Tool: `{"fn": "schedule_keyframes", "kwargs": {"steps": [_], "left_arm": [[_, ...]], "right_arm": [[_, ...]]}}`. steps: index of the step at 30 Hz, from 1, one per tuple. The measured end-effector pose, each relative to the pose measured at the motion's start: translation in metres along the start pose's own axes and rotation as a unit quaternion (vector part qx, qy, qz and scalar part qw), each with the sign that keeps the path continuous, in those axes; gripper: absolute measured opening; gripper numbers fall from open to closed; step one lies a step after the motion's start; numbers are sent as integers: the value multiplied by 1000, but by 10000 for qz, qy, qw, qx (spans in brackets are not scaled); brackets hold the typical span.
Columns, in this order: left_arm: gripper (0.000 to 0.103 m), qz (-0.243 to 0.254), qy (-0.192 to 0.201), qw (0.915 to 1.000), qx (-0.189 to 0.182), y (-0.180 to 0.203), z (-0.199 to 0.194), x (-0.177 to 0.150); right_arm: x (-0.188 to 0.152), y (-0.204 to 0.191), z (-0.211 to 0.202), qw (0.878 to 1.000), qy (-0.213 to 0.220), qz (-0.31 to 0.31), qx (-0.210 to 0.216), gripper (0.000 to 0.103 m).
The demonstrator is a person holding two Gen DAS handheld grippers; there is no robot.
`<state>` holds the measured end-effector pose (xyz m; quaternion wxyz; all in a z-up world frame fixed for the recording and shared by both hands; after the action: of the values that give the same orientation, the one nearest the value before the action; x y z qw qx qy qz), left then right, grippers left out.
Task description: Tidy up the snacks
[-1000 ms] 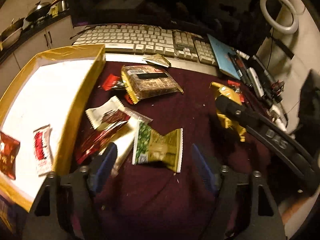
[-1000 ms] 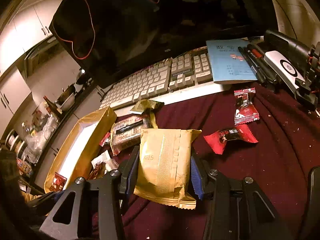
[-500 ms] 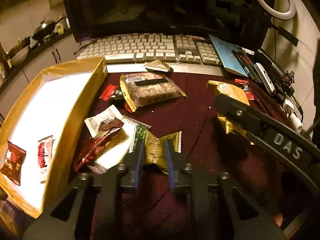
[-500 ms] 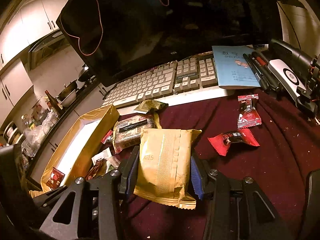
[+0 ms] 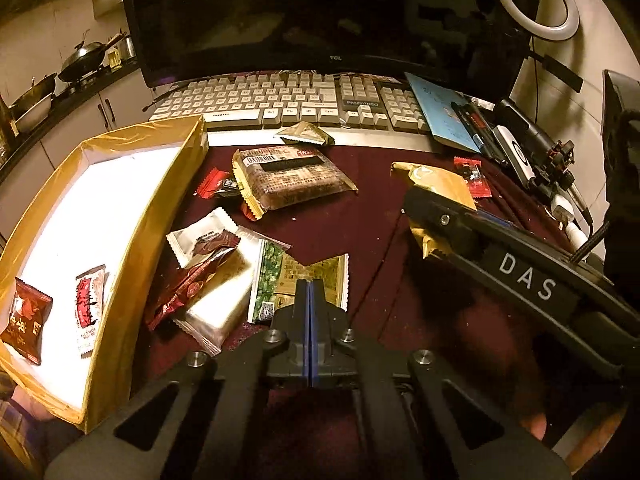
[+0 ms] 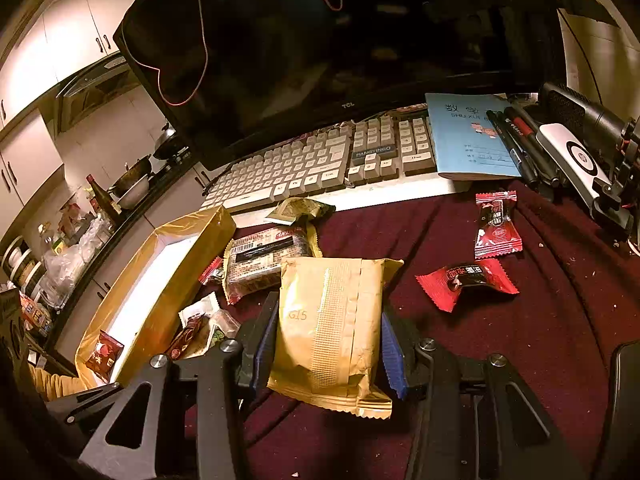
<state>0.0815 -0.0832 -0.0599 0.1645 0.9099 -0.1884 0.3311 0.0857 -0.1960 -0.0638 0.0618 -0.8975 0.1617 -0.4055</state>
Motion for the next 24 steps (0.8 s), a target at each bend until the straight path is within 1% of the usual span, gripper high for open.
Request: {"fn": "schedule_keyframes", "kwargs": {"steps": [3, 4, 5, 7, 9, 10, 11, 12, 13, 14, 15, 16, 18, 19, 20, 21, 24], "left_arm": [[0, -55, -57, 9999, -115, -1, -1, 0], [0, -162, -113, 9995, -233, -4, -2, 0], [0, -415, -158, 9980, -454, -11, -6, 0], [4, -802, -269, 9938, -717, -23, -11, -1], [16, -1093, -365, 9886, -967, -30, -15, -4], [20, -1234, -428, 9852, -1109, -31, -17, -6], [28, -1324, -483, 9824, -1225, -30, -18, -8], [39, -1445, -538, 9787, -1357, -30, -18, -10], [45, -1564, -584, 9750, -1467, -29, -17, -12], [54, -1659, -597, 9725, -1525, -28, -16, -12], [57, -1726, -576, 9711, -1543, -28, -13, -11], [58, -1810, -562, 9700, -1524, -28, -10, -10], [58, -1943, -650, 9664, -1553, -30, -1, -7], [58, -2056, -703, 9628, -1608, -32, 4, -5], [58, -2290, -695, 9559, -1701, -36, 8, -2], [58, -2386, -644, 9532, -1740, -39, 10, 1], [58, -2619, -486, 9523, -1493, -47, 14, 13]], "right_arm": [[0, 0, 1, 10000, -7, -2, -7, 46], [0, 0, 1, 10000, -8, 2, -5, 46], [0, 0, 1, 10000, -14, 9, -7, 46], [0, 0, 1, 10000, -24, 4, 4, 46], [0, 1, 1, 10000, -31, 19, 18, 46], [0, 1, 1, 10000, -28, 27, 19, 46], [0, 1, 1, 10000, -23, 33, 19, 46], [0, 1, 0, 10000, -13, 42, 18, 46], [0, 1, 0, 10000, -4, 53, 20, 46], [0, 2, 0, 10000, -1, 60, 29, 46], [0, 2, 0, 10000, 0, 67, 54, 46], [1, 3, -1, 9999, 2, 75, 68, 46], [1, 4, -1, 9999, 12, 98, 94, 46], [1, 4, -2, 9999, 18, 106, 114, 46], [1, 4, -3, 9998, 32, 121, 128, 46], [1, 5, -3, 9998, 44, 132, 135, 46], [1, 5, -5, 9997, 71, 155, 160, 46]]}}
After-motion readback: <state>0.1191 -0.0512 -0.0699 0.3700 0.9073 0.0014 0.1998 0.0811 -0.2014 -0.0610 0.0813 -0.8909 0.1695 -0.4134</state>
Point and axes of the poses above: each gripper's, at about its wrist camera, not at the fingertips, and z roughly the way its jaws point, y to its right, x to its top, the point moved 3 cm from there along z, roughly the way its jaws point, and after that the axes turned 13 degrees about -x, right-handed, at the moved point
